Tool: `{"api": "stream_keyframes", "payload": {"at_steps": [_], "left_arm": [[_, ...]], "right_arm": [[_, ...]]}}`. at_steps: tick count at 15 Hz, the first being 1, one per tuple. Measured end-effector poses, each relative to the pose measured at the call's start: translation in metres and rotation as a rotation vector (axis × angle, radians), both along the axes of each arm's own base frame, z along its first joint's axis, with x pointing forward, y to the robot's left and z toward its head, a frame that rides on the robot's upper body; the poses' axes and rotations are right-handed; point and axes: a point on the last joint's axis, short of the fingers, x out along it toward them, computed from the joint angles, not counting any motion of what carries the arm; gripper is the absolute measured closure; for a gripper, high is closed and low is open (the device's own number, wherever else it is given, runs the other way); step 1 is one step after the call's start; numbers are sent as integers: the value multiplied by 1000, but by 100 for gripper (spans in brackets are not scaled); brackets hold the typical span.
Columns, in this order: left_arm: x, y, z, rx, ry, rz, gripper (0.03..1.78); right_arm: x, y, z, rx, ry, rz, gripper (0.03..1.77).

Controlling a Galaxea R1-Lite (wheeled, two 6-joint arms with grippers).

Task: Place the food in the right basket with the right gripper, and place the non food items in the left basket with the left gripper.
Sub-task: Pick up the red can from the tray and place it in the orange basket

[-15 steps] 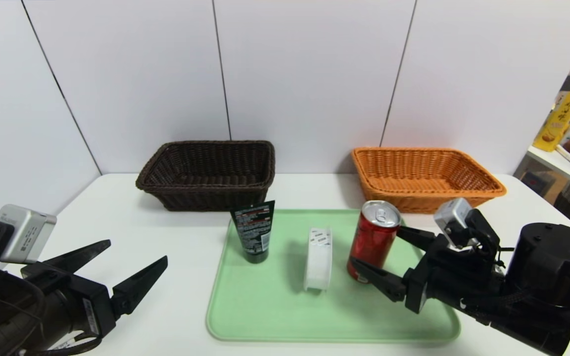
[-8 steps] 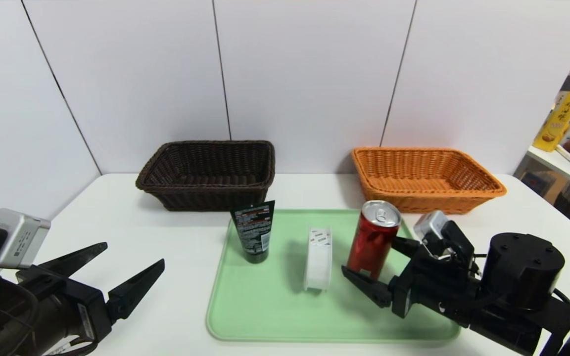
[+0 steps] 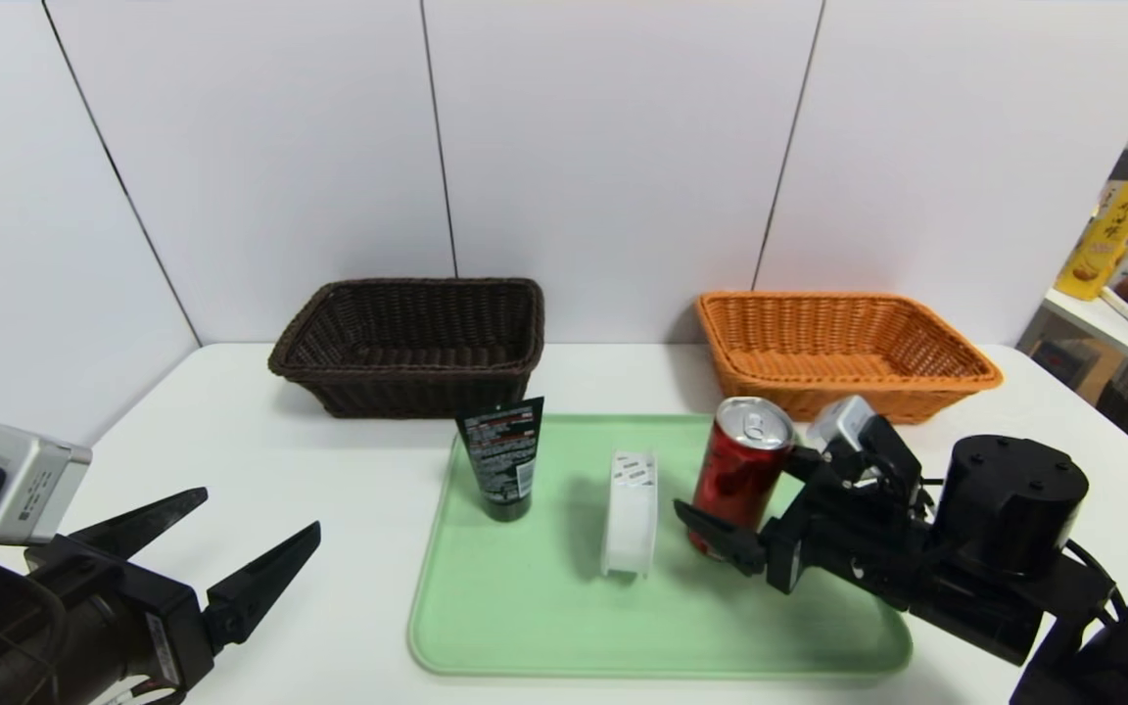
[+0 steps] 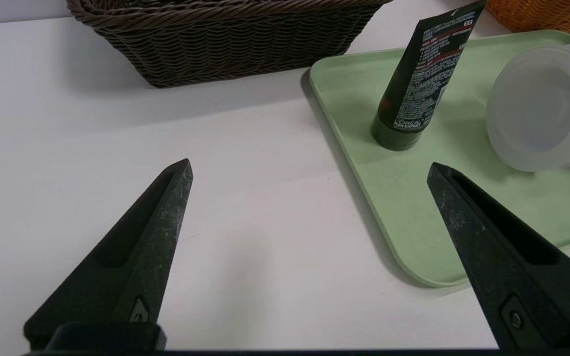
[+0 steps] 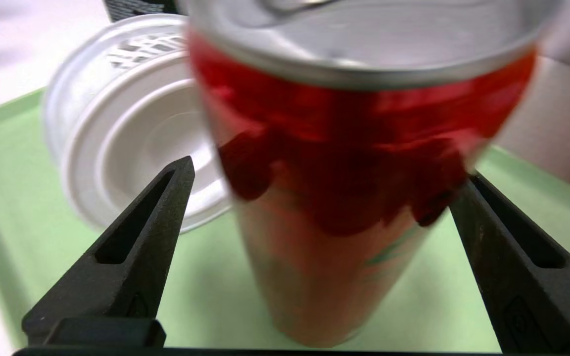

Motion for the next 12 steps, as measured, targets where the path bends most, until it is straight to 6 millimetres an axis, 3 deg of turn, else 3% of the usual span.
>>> {"api": "stream_keyframes", "payload": {"at_steps": [8,12], "left_arm": [[-2,1,-1,-1,1,-1,12],[-2,1,-1,-1,1,-2,12]], "right_arm": [[8,2,-2,-15,-21,-6,10],[8,2,-3,-26,-28,-7,74]]}}
